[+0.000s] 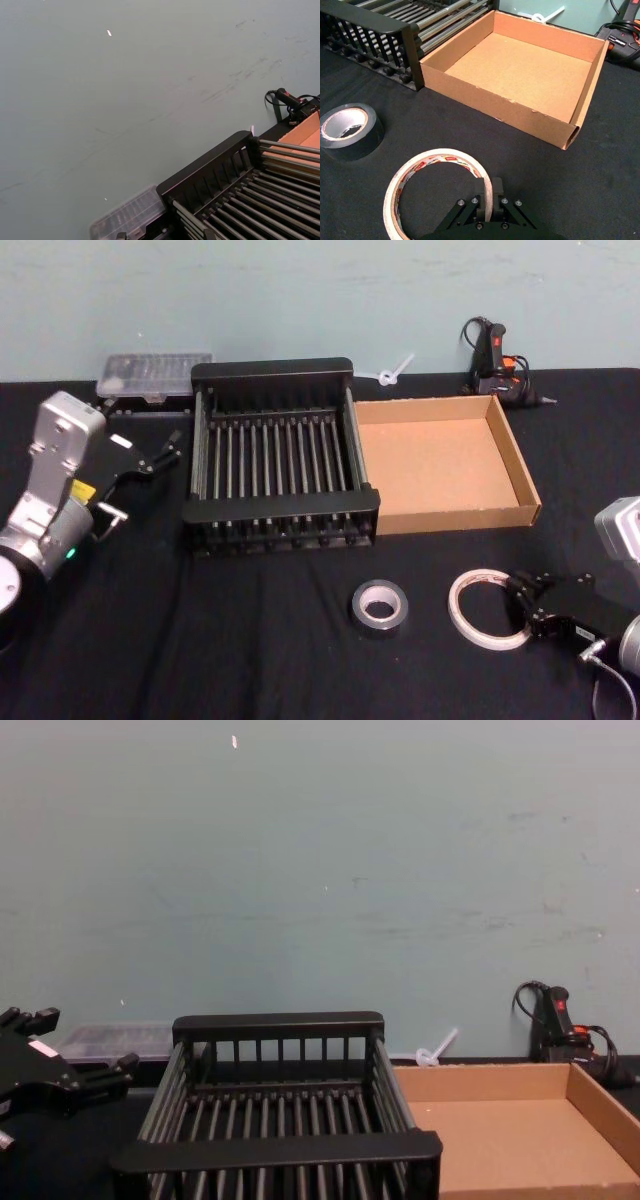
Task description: Pick up the white tape and place it into the black box , Pick up the silver tape and place it into the brown box.
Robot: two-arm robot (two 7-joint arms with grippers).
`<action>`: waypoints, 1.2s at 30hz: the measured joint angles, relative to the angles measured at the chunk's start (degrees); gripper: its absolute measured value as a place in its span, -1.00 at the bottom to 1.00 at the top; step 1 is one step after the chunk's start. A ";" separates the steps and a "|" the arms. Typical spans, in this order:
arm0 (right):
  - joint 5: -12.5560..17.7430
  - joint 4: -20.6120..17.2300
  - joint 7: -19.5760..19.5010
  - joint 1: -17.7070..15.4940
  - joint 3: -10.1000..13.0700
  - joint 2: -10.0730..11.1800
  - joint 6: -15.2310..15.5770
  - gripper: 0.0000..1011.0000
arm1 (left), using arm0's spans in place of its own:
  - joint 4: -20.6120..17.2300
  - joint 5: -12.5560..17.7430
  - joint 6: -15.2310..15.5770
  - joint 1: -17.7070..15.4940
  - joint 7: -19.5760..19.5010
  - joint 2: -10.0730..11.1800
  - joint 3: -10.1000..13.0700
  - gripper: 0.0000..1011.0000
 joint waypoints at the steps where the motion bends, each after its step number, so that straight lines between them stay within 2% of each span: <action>1: 0.00 0.00 0.00 0.00 0.00 0.00 0.00 -0.83 | 0.00 0.00 0.00 0.00 0.00 0.00 0.00 0.98; 20: 0.00 0.00 0.02 0.00 0.02 0.00 -0.07 -0.83 | 0.00 0.00 0.00 0.00 0.00 0.00 0.00 0.98; 36: 1.36 -1.12 0.13 -0.04 1.42 -0.33 -2.32 -0.83 | 0.00 0.00 0.00 0.00 0.00 0.00 0.00 0.98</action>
